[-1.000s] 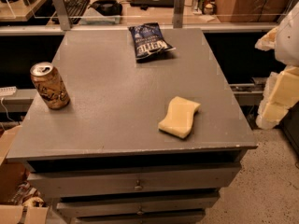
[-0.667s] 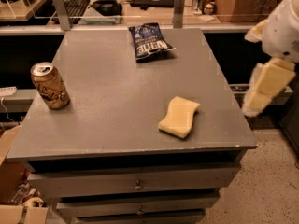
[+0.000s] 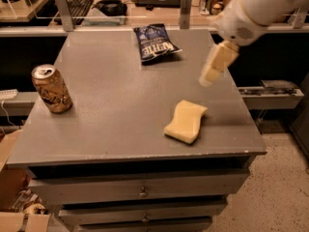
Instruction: Pick blue chip bag
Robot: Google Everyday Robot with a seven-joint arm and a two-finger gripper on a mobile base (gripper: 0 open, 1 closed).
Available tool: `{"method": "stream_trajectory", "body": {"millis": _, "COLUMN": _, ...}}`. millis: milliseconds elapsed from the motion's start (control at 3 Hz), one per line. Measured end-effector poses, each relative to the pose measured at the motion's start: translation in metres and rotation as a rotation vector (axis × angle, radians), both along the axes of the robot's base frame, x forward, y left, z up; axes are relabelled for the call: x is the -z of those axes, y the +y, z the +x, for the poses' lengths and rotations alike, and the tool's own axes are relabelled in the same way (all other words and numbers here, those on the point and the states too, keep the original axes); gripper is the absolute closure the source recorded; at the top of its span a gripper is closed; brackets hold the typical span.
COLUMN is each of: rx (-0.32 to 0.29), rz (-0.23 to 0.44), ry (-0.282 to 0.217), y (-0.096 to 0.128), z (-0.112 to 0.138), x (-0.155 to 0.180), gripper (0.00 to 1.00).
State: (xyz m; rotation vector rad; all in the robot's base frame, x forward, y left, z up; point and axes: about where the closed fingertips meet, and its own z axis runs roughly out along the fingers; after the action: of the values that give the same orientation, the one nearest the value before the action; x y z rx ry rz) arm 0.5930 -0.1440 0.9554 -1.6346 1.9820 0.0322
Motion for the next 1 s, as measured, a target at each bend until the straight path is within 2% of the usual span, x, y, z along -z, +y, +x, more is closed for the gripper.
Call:
{"method": "stream_trajectory", "body": {"millis": 333, "rx": -0.014, "rz": 0.154, "ry": -0.047, "y": 0.057, "z": 0.101, "x": 0.020, "gripper": 0.00}}
{"method": "stream_trajectory", "body": {"millis": 667, "rx": -0.008, "rz": 0.258, "ry": -0.060, "y": 0.089, "z": 0.156, "x": 0.034, "gripper": 0.00}}
{"method": "stream_trajectory", "body": {"millis": 1000, "rx": 0.033, "rz": 0.333, "ry": -0.046, "y": 0.108, "z": 0.199, "x": 0.058, "gripper": 0.00}}
